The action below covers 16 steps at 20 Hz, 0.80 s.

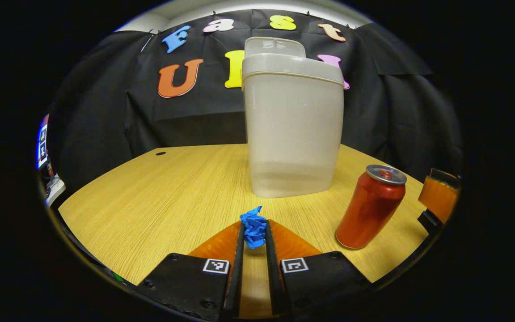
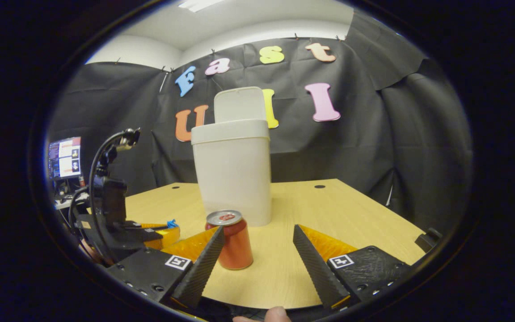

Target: Press the lid of the desktop garbage bin to open it, pick up the crumpled paper on the desktop and throw it into the bin, then pick up the pop can on the desktop and drop it into the bin, and finally close the garbage bin lid.

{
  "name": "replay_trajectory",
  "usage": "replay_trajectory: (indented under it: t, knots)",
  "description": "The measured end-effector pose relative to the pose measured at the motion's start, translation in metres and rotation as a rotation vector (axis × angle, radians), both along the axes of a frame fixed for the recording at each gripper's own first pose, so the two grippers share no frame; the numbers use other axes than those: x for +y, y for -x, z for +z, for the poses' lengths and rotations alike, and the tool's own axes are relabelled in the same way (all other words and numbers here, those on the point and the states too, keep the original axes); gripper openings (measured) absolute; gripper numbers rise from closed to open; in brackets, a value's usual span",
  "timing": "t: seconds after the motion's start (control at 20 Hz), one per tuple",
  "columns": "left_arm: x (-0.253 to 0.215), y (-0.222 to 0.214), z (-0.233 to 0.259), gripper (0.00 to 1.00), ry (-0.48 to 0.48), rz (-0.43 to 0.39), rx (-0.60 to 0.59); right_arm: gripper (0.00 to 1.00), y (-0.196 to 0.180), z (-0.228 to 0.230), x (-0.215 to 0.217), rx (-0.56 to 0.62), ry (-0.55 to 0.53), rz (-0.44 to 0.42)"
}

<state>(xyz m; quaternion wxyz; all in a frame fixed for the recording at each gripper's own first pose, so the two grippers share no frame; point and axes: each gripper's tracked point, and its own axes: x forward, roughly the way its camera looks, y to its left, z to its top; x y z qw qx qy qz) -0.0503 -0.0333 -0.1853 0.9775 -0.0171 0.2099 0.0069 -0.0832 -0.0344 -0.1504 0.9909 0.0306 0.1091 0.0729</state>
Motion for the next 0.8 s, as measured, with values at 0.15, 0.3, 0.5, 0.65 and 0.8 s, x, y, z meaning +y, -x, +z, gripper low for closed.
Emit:
replay_trajectory:
  t: [0.15, 0.3, 0.5, 0.65, 0.8]
  knots:
    - [0.001, -0.003, 0.009, 0.28, 0.008, 0.009, -0.021, 0.96, 0.004, -0.014, 0.012, 0.036, 0.006, 0.010]
    - [0.006, -0.003, 0.020, 0.28, 0.004, 0.016, -0.047, 0.96, 0.001, -0.027, 0.023, 0.070, 0.013, 0.017]
    - [0.020, -0.003, 0.024, 0.28, 0.013, 0.036, -0.066, 0.96, -0.007, -0.044, 0.035, 0.131, 0.013, 0.028]
    - [0.029, -0.002, 0.023, 0.29, 0.020, 0.046, -0.066, 0.96, -0.013, -0.054, 0.041, 0.164, 0.023, 0.033]
    - [0.036, -0.002, 0.028, 0.29, 0.020, 0.051, -0.076, 0.96, -0.023, -0.062, 0.044, 0.192, 0.045, 0.038]
